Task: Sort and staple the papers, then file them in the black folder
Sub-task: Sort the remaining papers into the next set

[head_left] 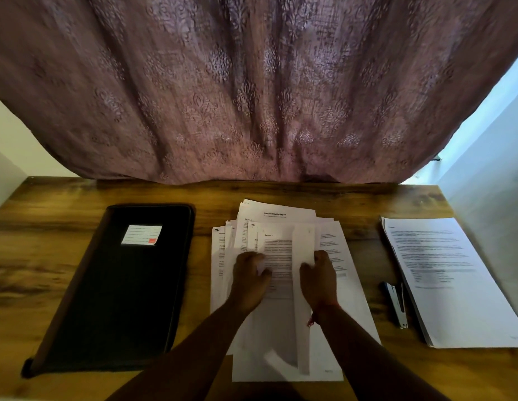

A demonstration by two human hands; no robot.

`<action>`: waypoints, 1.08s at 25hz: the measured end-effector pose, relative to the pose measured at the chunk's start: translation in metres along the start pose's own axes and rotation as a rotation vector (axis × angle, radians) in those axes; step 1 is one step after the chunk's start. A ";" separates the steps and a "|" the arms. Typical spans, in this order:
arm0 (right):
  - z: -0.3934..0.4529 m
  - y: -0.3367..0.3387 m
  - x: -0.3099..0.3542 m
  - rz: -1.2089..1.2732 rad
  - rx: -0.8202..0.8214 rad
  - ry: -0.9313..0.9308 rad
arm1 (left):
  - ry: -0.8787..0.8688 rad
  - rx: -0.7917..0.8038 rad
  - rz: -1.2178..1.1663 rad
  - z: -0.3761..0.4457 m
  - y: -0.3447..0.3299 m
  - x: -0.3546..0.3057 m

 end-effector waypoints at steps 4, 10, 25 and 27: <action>-0.006 0.007 0.002 -0.048 -0.039 0.081 | 0.090 -0.074 -0.080 -0.003 0.007 -0.005; -0.017 -0.014 0.016 -0.405 0.021 0.284 | 0.208 -0.054 -0.053 -0.002 0.010 -0.002; -0.025 -0.008 -0.004 -0.086 0.062 0.029 | 0.158 -0.192 0.204 -0.033 0.032 0.004; -0.024 -0.008 -0.006 -0.072 0.068 0.029 | 0.171 -0.172 0.095 -0.034 0.033 0.011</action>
Point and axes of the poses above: each hand's wrist, its own z-axis towards the middle knuckle, its own y-axis out of the back of the hand, x = y × z, the point moved 8 cm from there along z, towards the middle knuckle, and after that the axes turned 15 degrees about -z, right-handed, at the moved point
